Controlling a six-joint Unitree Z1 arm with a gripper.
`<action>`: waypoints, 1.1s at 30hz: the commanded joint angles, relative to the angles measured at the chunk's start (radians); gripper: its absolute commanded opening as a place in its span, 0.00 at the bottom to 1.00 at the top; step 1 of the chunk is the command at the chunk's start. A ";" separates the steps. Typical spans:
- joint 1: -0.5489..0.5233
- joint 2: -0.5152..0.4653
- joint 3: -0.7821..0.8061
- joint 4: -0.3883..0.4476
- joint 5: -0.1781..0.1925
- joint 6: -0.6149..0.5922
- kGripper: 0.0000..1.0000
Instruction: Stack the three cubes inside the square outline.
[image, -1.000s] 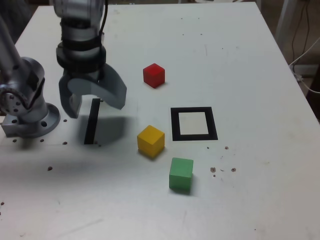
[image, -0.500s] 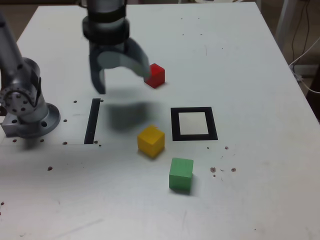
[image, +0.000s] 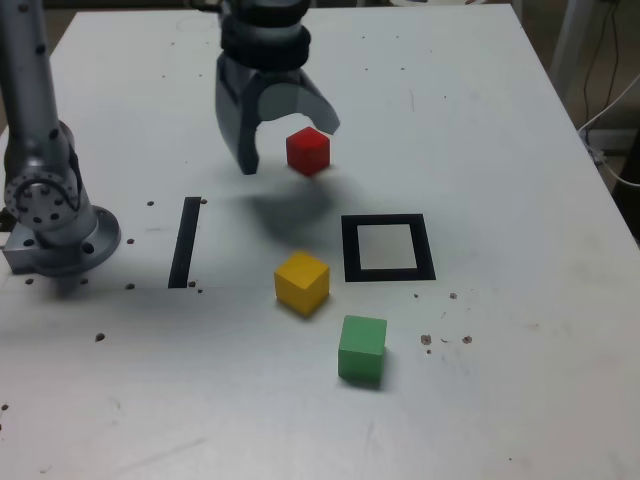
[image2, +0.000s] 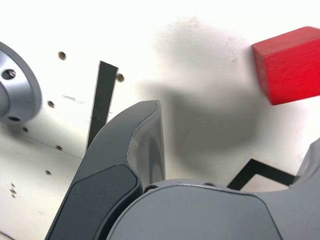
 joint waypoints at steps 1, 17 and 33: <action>0.021 0.031 -0.022 0.008 -0.007 -0.003 1.00; 0.149 0.203 -0.133 0.005 -0.026 0.063 0.98; 0.195 0.304 -0.203 0.015 -0.051 0.096 0.62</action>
